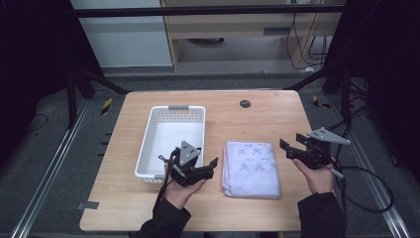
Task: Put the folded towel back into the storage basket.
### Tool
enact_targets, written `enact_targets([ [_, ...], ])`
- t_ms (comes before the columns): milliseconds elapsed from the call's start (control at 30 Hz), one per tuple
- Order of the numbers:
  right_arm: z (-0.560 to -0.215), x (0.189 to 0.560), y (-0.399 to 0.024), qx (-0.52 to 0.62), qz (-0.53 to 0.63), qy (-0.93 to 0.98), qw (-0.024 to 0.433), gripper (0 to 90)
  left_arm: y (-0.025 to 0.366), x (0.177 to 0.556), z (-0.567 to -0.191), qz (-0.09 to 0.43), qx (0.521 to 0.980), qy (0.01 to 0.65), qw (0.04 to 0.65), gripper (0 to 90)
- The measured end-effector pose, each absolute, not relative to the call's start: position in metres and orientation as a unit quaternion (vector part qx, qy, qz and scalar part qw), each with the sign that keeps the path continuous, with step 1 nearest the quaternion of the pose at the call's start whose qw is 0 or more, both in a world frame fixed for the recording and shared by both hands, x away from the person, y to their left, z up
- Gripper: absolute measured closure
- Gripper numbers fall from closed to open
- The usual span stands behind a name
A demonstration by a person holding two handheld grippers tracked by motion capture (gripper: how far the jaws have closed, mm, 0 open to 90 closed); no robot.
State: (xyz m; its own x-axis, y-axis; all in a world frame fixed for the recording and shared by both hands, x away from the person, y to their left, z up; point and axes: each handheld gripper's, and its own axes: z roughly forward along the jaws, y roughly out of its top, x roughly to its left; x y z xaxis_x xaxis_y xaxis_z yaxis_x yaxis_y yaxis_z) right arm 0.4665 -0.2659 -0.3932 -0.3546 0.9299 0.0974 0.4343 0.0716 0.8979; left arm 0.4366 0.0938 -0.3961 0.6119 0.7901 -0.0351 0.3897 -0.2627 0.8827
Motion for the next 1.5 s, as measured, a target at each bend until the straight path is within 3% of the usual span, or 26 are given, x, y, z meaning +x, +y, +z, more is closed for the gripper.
enact_targets([
  [533,-0.399,0.475,-0.261,0.498,0.46,0.687,0.262,31.2,0.055,0.434,-0.416,0.2,0.785,0.373,0.452,32.7],
  [1500,-0.441,0.495,-0.251,0.506,0.432,0.705,0.244,27.9,0.032,0.44,-0.464,0.183,0.804,0.396,0.404,33.5],
])
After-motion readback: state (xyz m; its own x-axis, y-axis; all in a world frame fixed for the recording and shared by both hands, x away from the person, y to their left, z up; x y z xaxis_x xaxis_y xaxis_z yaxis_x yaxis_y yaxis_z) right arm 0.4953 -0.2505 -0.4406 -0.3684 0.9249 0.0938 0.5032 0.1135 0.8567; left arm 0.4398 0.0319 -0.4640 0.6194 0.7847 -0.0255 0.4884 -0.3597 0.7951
